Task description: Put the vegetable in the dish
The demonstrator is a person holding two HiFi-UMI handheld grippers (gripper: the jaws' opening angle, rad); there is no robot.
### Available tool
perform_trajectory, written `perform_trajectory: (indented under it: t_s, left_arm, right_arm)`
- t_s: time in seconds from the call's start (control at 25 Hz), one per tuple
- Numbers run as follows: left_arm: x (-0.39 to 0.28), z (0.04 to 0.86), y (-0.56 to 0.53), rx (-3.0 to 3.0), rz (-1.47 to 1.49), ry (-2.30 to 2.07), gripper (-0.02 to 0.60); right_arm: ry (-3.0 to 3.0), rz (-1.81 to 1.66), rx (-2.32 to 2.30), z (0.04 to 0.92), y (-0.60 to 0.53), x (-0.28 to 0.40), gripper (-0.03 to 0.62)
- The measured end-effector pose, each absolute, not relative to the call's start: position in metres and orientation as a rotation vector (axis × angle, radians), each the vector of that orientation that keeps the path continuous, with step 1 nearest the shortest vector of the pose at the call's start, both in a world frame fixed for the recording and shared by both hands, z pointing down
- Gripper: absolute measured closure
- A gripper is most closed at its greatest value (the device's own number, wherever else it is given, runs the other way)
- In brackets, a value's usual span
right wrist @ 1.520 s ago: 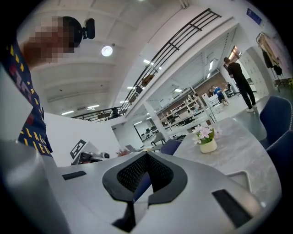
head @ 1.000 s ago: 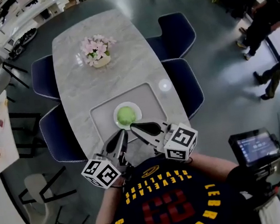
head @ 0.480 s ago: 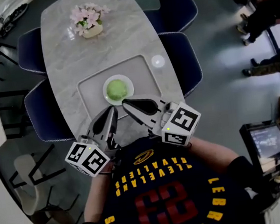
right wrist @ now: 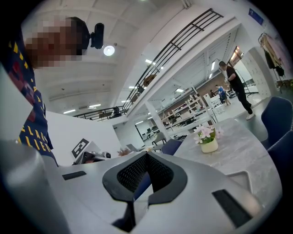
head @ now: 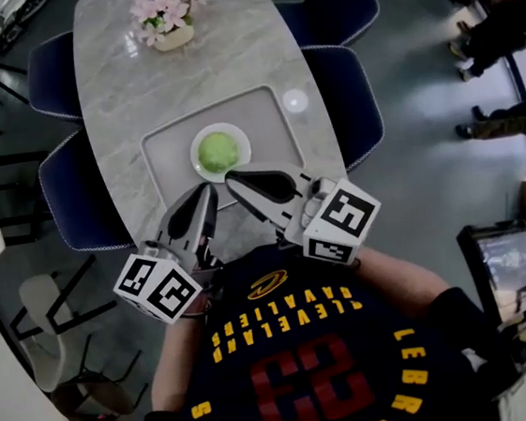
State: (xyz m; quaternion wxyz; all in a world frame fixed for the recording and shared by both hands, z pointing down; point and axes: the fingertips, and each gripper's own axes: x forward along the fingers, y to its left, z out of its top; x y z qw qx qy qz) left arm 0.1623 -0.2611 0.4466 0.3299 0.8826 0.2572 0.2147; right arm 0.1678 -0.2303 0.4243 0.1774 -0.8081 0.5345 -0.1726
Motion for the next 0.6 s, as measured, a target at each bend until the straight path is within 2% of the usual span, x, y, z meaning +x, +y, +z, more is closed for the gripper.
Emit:
perform_trajectory:
  t_s: [0.6]
  left_arm:
    - [0.1627, 0.4473, -0.2601, 2.305, 0.575, 0.677, 0.581]
  right_arm:
    - [1.504, -0.497, -2.296, 0.4254, -0.2295, 0.1678, 0.589]
